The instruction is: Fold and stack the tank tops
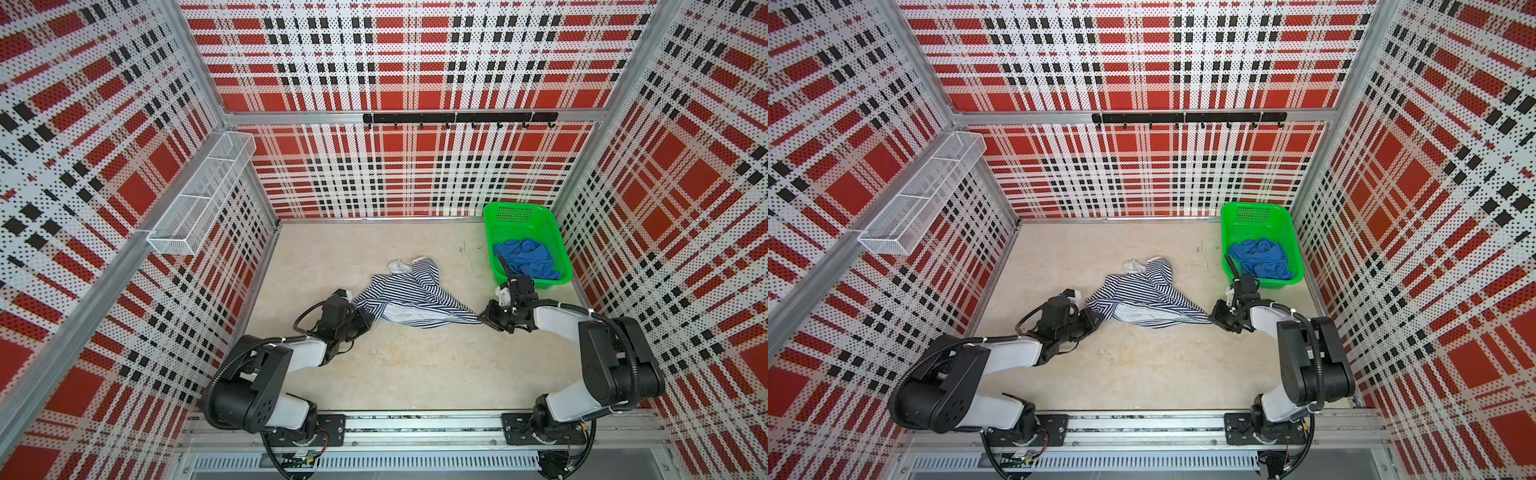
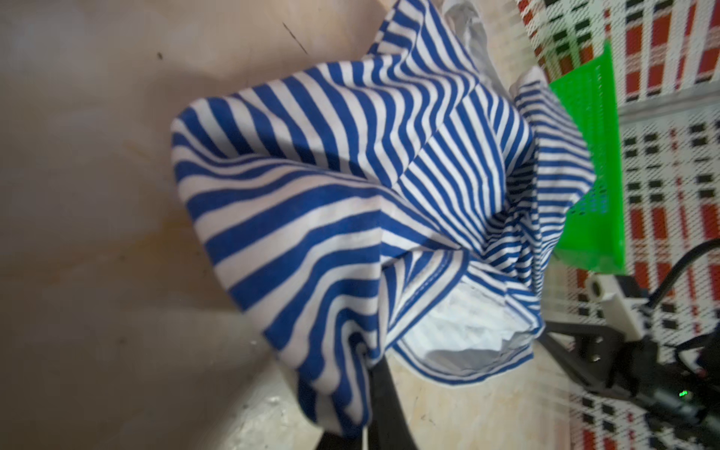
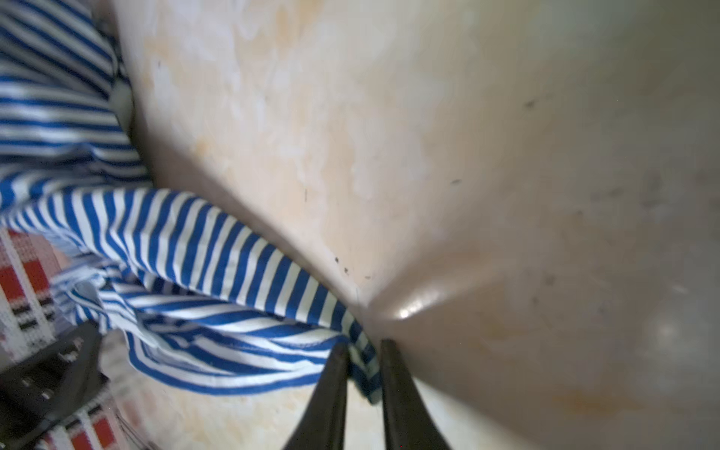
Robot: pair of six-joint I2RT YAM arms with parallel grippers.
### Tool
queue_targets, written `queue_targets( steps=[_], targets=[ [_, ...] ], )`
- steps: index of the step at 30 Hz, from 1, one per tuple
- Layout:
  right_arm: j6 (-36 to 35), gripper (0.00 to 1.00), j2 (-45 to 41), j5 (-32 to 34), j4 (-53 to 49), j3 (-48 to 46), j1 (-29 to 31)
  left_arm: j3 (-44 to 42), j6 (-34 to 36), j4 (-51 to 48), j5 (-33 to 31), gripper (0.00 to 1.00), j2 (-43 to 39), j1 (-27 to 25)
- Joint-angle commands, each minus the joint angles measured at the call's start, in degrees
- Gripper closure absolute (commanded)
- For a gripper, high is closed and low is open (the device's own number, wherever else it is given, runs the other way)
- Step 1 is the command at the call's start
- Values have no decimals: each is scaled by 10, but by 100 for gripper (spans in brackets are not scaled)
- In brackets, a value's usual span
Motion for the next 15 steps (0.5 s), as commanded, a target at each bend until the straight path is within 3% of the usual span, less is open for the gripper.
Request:
queue_targets(
  steps=[1,6,15],
  targets=[
    [3,99,-33,2,-13,-12,3,16,-1,-13,21,100,-35,7],
    [-15,100,-69,31,-65,27,3,58,31,-116,22,100,-98,29],
    [-100,100,-109,89,-171,223,2,255,143,-327,27,100,-167,104]
  ],
)
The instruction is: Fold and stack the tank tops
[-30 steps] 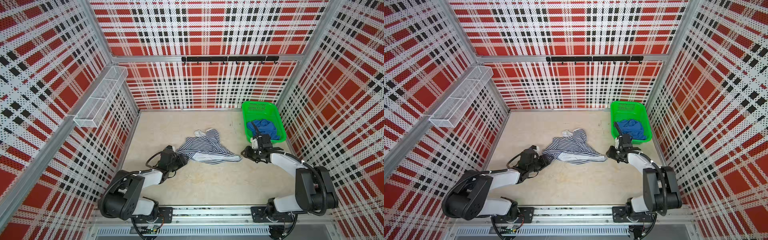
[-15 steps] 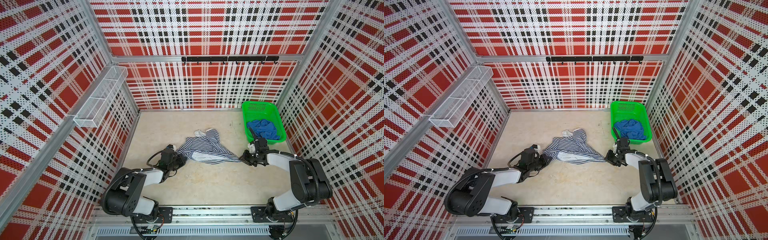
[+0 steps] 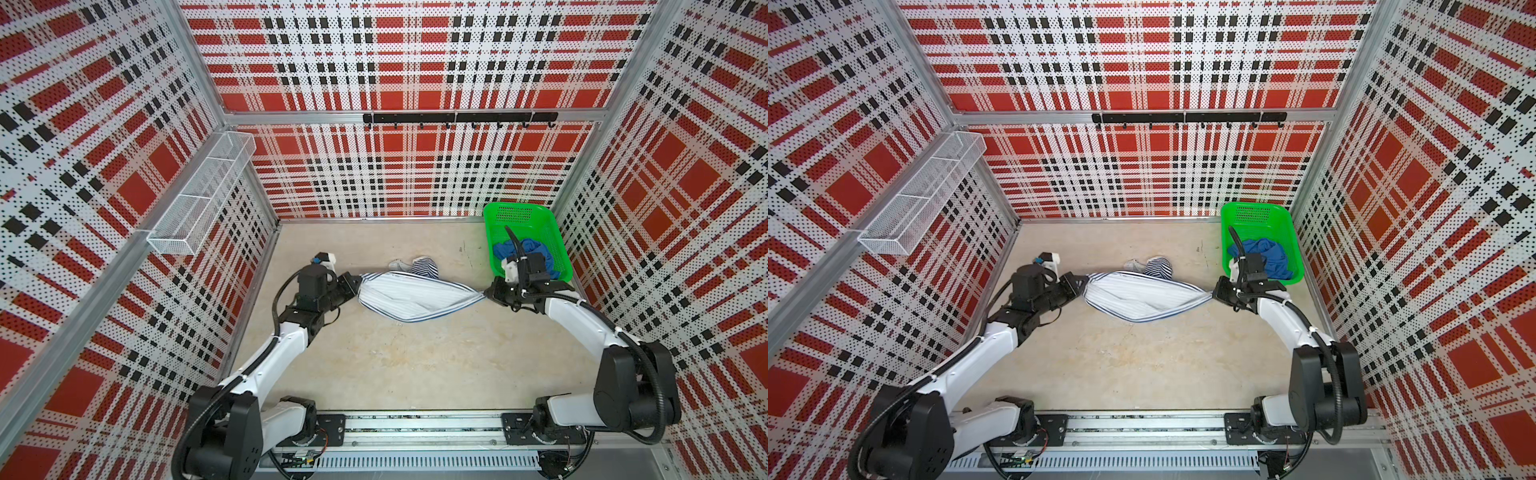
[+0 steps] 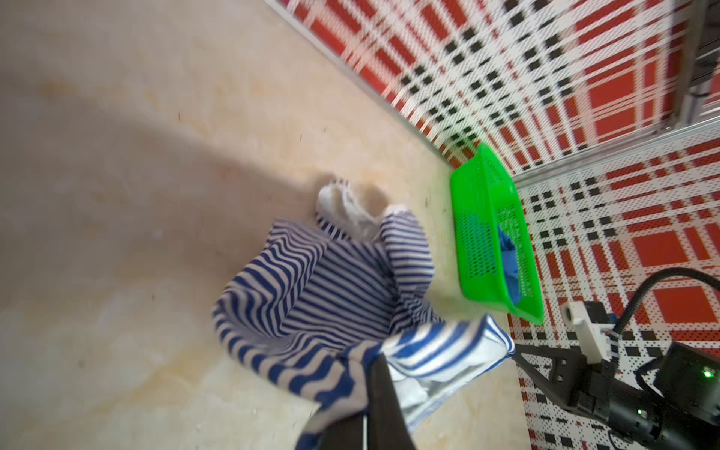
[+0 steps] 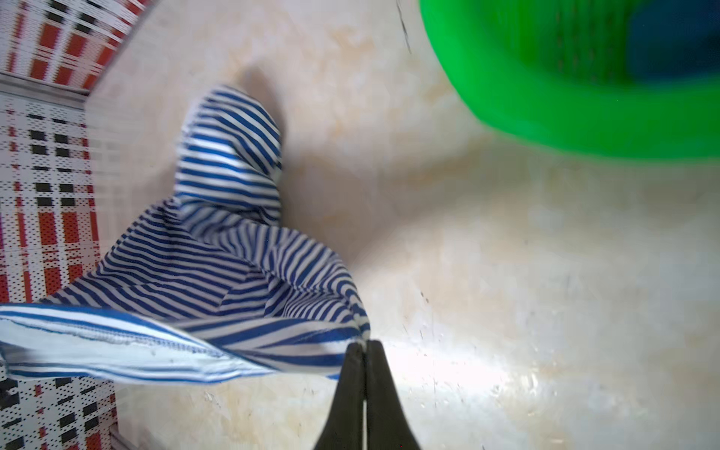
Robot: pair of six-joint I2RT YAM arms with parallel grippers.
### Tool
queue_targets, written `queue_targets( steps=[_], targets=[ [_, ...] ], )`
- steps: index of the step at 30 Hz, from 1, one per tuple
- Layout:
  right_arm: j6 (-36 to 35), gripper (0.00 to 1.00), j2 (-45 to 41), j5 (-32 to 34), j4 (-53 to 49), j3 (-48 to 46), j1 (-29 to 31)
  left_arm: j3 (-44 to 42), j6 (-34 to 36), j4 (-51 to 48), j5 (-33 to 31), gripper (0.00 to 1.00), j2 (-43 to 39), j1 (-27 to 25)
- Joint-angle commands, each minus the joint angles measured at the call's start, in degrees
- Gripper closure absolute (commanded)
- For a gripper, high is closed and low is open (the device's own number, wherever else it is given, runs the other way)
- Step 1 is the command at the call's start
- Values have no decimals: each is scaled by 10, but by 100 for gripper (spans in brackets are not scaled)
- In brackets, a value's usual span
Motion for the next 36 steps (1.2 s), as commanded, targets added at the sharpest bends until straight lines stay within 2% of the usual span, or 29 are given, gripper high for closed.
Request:
queue_targets(
  steps=[1,6,10,14,18,24,25,27,30,36],
  targets=[
    [-55,100,-23,46,-54,68,1,54,62,-93,12,100,-14,23],
    [-82,100,-5,61,-61,105,-4,54,77,-103,38,100,3,39],
    [-90,100,13,51,-35,64,-3,-16,61,-66,60,100,17,33],
    [-90,100,24,78,-14,15,-4,-92,49,-39,71,100,26,21],
    [-98,100,45,118,-21,6,-4,-131,46,-52,86,100,33,2],
    [-101,100,50,130,-18,-22,-3,-161,32,-114,64,61,-4,-17],
    [-101,100,51,129,-15,-27,-3,-162,30,-126,59,55,-13,-18],
    [-100,100,51,123,-11,-37,-3,-164,17,-135,46,51,-33,-27],
    [-99,100,52,120,-3,-46,-3,-158,2,-153,17,52,-42,-41],
    [-96,100,53,116,6,-52,-3,-119,-18,-165,-49,66,-15,-103]
  ],
)
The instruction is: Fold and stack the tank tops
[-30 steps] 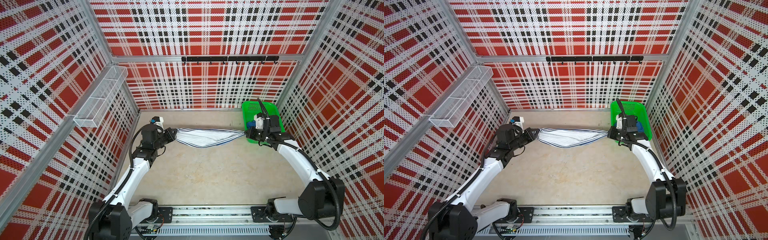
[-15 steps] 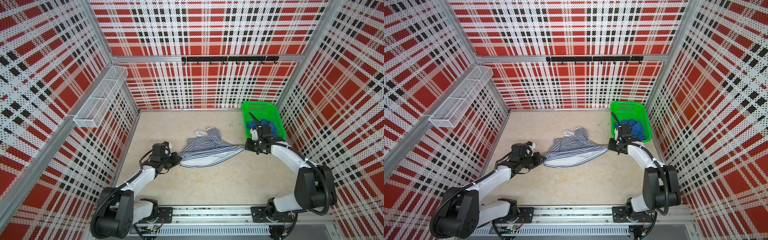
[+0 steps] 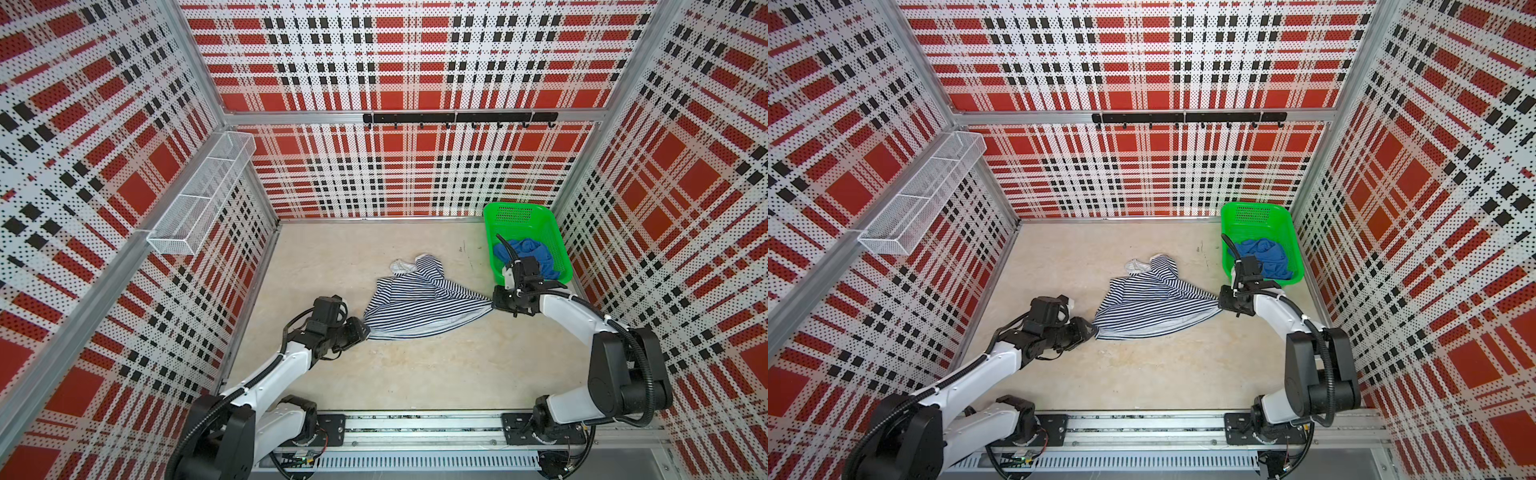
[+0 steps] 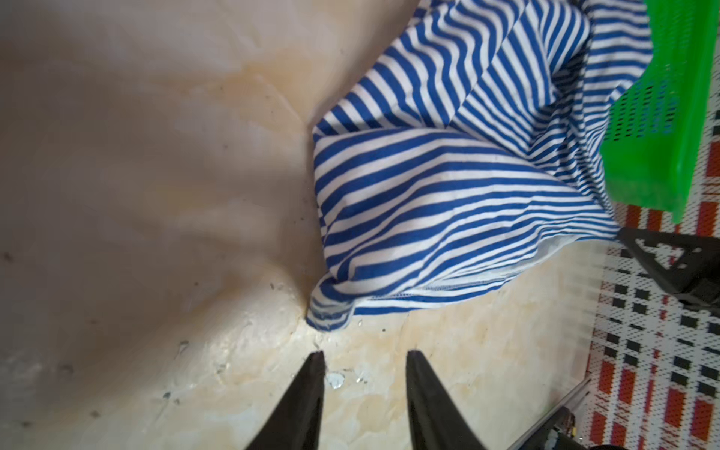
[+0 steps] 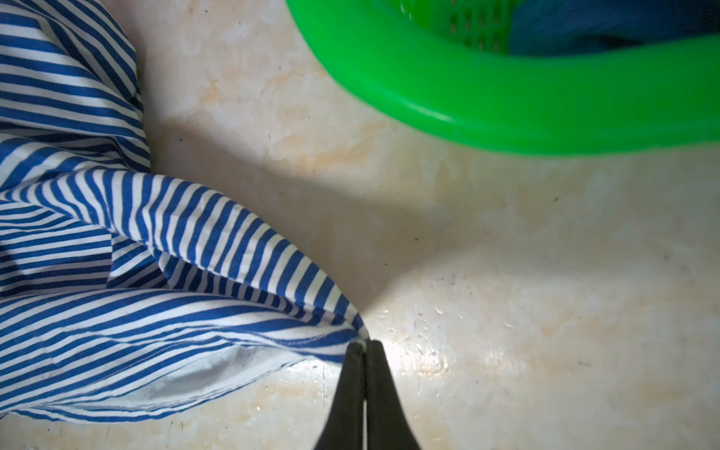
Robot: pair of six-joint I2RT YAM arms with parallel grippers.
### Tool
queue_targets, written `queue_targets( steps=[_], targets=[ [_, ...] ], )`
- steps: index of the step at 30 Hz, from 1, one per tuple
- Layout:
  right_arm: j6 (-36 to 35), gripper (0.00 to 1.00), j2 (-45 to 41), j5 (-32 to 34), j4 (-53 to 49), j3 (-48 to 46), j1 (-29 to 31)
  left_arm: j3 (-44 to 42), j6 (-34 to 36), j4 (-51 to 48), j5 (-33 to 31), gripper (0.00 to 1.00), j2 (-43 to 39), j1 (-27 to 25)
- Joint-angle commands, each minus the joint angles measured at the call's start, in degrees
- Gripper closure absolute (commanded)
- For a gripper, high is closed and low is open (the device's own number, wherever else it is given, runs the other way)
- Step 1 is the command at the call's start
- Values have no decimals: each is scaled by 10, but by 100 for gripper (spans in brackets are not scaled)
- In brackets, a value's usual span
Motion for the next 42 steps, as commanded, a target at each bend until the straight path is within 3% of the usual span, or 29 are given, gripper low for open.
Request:
queue_targets(
  steps=[1,10,14,19,23,27,31,38,42],
  targets=[
    [-5,100,0,4,18,-5,-2,37,-15,-10,-52,67,19,-26],
    [-2,100,-6,2,19,-5,-2,70,0,12,-106,73,103,-47],
    [-16,79,-33,50,-17,16,16,86,6,42,-127,65,125,-45],
    [-23,76,-73,69,-42,41,48,118,20,78,-107,62,173,-43],
    [-36,76,-72,75,-35,63,144,128,38,78,-107,62,192,-35],
    [0,76,-18,-39,64,63,243,101,39,77,-105,63,166,-16],
    [17,76,72,-69,146,99,340,39,17,81,-107,64,105,-2],
    [-32,54,198,-58,268,160,425,-20,-11,98,-84,70,35,23],
    [-45,52,246,-65,283,182,439,-45,-35,116,-64,73,13,23]
  ],
)
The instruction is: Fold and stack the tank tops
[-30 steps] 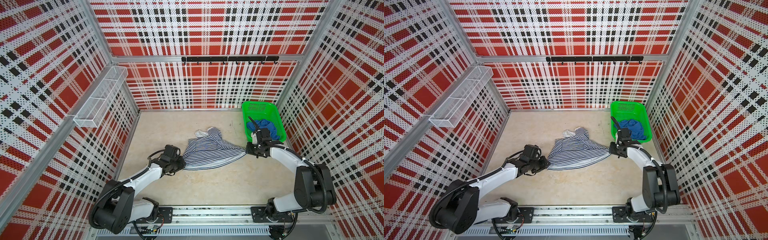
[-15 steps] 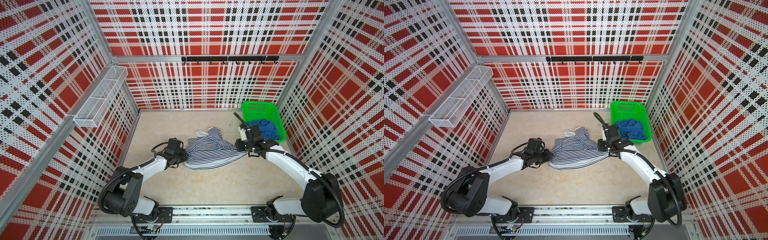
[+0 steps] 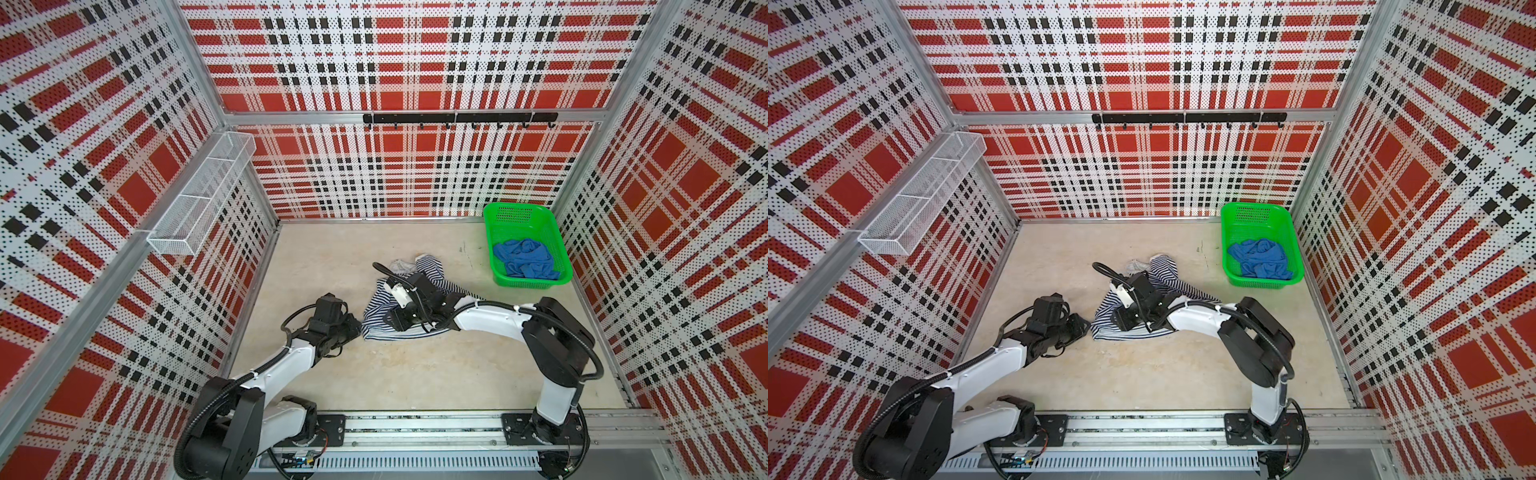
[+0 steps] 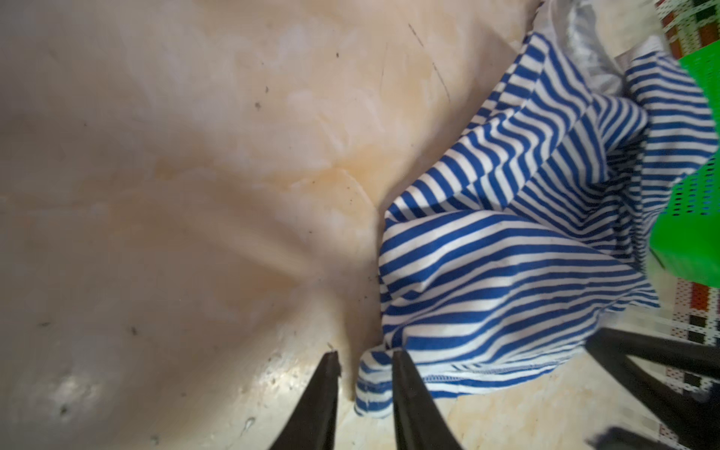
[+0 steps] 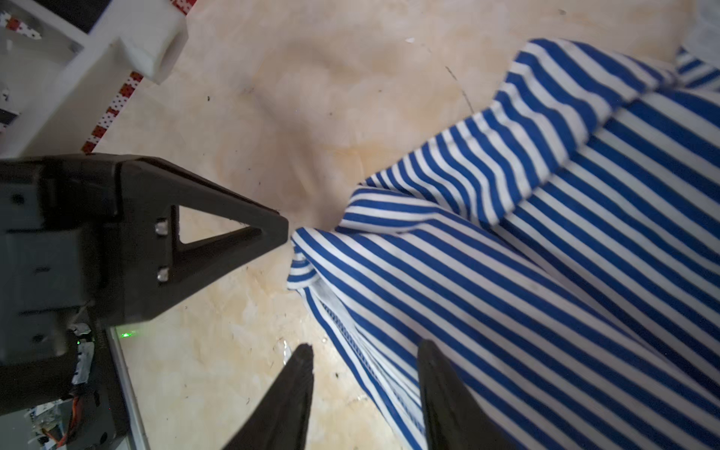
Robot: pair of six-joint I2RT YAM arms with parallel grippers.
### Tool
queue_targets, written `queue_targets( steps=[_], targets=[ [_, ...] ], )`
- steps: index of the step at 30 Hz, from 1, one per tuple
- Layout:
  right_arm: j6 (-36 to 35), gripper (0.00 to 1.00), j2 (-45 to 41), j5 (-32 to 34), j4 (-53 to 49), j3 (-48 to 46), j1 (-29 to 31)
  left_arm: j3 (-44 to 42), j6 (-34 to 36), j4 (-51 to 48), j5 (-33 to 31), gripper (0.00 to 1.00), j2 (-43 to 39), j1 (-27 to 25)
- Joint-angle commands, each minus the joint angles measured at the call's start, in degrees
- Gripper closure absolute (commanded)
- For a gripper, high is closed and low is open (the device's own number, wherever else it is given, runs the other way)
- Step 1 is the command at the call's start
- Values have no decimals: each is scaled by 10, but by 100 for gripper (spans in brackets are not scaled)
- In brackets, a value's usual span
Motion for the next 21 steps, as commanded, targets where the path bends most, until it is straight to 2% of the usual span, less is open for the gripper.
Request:
queue_targets(
  steps=[1,6,12,15,17,20,21],
  targets=[
    [-27,52,27,-3,43,18,6,-23,-26,35,26,73,-19,4],
    [-46,46,46,7,31,16,11,-42,-44,79,50,75,-6,2],
    [-48,47,74,0,25,18,12,-44,-47,90,52,78,15,-14],
    [-42,50,82,-1,27,19,13,-46,-48,94,50,83,19,-17],
    [-38,59,83,2,26,20,13,-45,-47,92,49,90,19,-17],
    [-35,84,79,11,13,25,13,-40,-40,80,45,100,19,-17],
    [-33,90,77,15,8,27,13,-39,-37,75,45,100,19,-17]
  ],
)
